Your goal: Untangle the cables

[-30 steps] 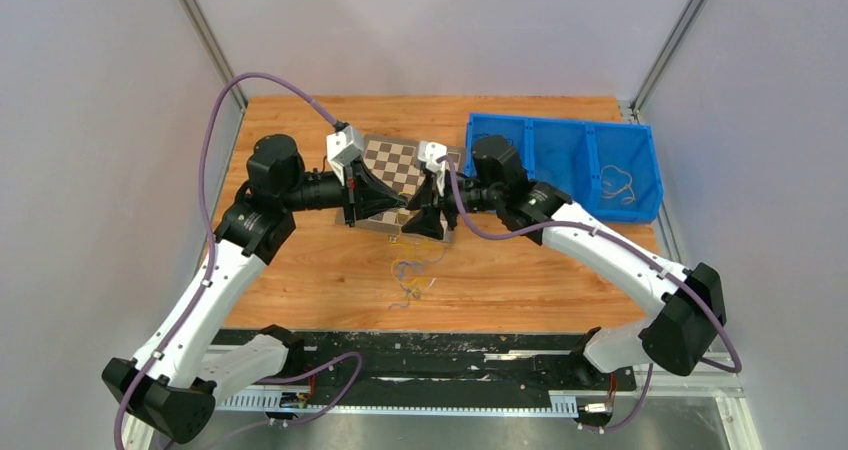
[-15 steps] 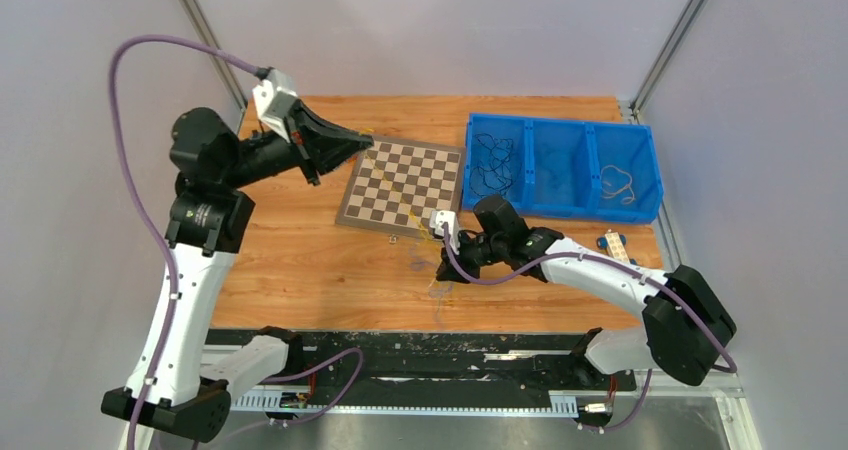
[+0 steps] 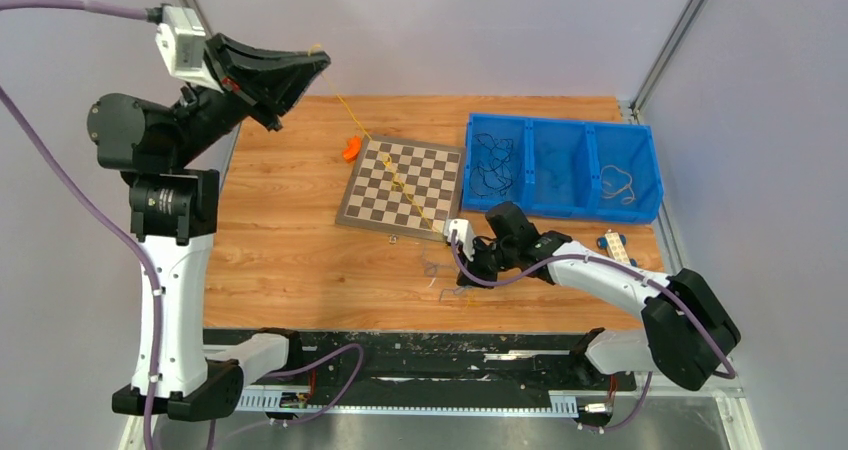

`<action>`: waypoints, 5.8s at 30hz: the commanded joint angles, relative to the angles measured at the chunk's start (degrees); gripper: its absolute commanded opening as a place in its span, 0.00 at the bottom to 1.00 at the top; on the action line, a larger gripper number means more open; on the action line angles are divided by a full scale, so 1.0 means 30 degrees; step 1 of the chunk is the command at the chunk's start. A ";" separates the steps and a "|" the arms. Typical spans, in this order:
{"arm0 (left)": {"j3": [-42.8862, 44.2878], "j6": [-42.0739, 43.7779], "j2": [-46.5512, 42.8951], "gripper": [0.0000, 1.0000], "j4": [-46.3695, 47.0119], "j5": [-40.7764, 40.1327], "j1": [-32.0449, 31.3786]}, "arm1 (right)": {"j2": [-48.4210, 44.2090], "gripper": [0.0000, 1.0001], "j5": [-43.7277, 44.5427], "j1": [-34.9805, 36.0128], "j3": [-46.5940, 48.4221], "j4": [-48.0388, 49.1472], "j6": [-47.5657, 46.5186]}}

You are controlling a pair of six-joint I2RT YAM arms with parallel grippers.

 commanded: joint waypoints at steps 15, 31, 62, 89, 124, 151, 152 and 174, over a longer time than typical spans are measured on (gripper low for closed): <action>0.7152 0.6158 0.2100 0.00 -0.0899 -1.7111 0.1133 | -0.1042 0.00 0.2795 -0.2402 -0.2389 -0.1703 -0.3946; 0.4304 0.5605 0.0781 0.00 -0.1436 -1.0349 0.1510 | -0.3014 0.39 0.0314 -0.6050 -0.0986 -0.4392 -0.5376; -0.2461 -0.1824 -0.1366 0.00 0.2515 -0.1525 0.0742 | 0.4956 0.58 -0.1896 0.2280 1.2134 0.3030 0.4009; -0.5331 0.3859 -0.1292 0.03 -0.5070 -1.1865 0.1556 | 0.1282 0.00 -0.4407 0.2146 1.2918 0.4222 0.9551; -1.0355 1.3303 -0.1947 0.80 -0.3958 0.0867 -0.4978 | 0.0174 0.00 -0.6100 0.0577 1.3769 0.1446 0.9128; -2.1029 0.9912 -0.2765 0.00 -0.3681 -0.6224 -0.0420 | -0.0625 0.00 -0.2301 -0.3429 1.8719 0.4453 1.2572; -2.1273 1.0375 -0.2988 0.00 -0.3871 -0.6398 -0.0276 | -0.0733 0.00 -0.2231 -0.3704 1.8669 0.4517 1.2676; -1.8772 1.3875 -0.4945 0.78 -0.8755 -0.2836 0.2329 | -0.2968 0.00 0.1538 -0.5207 1.6670 0.3915 1.0130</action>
